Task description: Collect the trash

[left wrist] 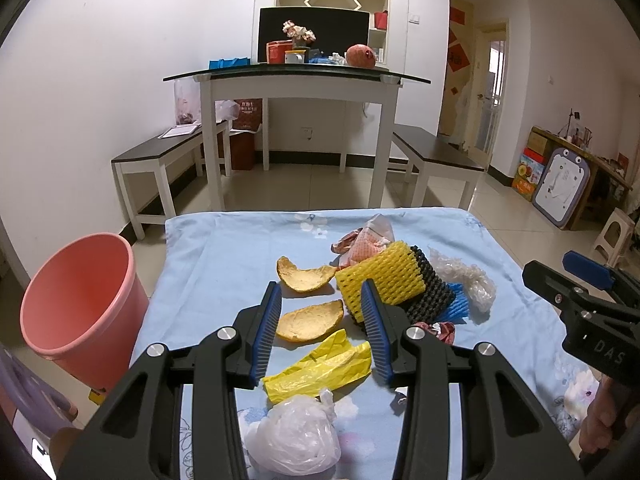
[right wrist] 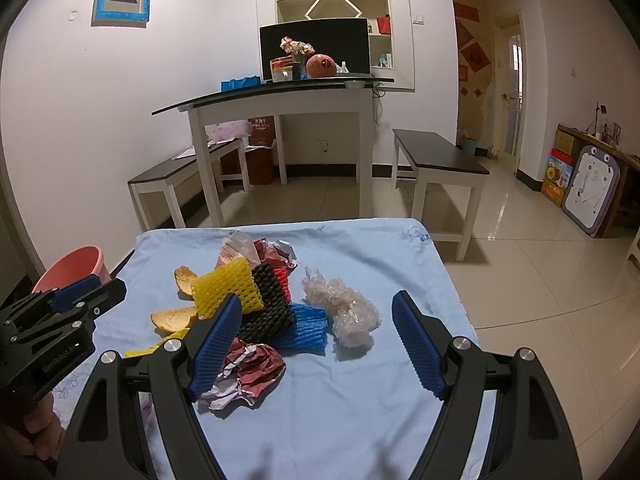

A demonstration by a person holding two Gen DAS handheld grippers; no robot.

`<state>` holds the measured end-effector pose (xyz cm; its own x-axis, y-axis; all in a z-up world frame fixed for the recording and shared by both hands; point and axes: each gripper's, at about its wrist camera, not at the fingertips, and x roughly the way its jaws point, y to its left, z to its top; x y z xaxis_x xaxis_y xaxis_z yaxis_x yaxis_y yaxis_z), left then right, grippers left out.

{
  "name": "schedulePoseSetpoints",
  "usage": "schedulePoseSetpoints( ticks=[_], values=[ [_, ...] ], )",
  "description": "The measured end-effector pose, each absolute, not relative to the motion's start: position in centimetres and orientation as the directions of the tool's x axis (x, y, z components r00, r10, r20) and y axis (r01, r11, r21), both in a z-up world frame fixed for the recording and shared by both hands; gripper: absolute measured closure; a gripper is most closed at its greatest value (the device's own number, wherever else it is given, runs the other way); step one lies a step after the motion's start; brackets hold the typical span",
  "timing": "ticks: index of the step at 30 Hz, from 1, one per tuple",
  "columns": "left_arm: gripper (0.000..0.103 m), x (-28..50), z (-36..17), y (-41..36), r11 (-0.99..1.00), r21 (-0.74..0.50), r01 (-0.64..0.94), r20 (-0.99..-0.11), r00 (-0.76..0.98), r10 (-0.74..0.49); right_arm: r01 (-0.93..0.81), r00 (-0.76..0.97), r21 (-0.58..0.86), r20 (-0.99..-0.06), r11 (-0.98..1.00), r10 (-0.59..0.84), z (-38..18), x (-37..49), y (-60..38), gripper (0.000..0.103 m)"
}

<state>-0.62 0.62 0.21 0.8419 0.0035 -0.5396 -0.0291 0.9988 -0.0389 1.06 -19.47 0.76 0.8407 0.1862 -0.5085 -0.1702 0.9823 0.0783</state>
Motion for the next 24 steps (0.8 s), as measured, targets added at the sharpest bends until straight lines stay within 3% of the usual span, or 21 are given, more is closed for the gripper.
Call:
schedulePoseSetpoints(
  ticks=[24],
  values=[
    [0.061,-0.59,0.18,0.74,0.999,-0.041,-0.036,-0.542,0.84,0.008,-0.167,0.84,0.079,-0.511,0.983,0.183,0.7,1.09,-19.53,0.027]
  ],
)
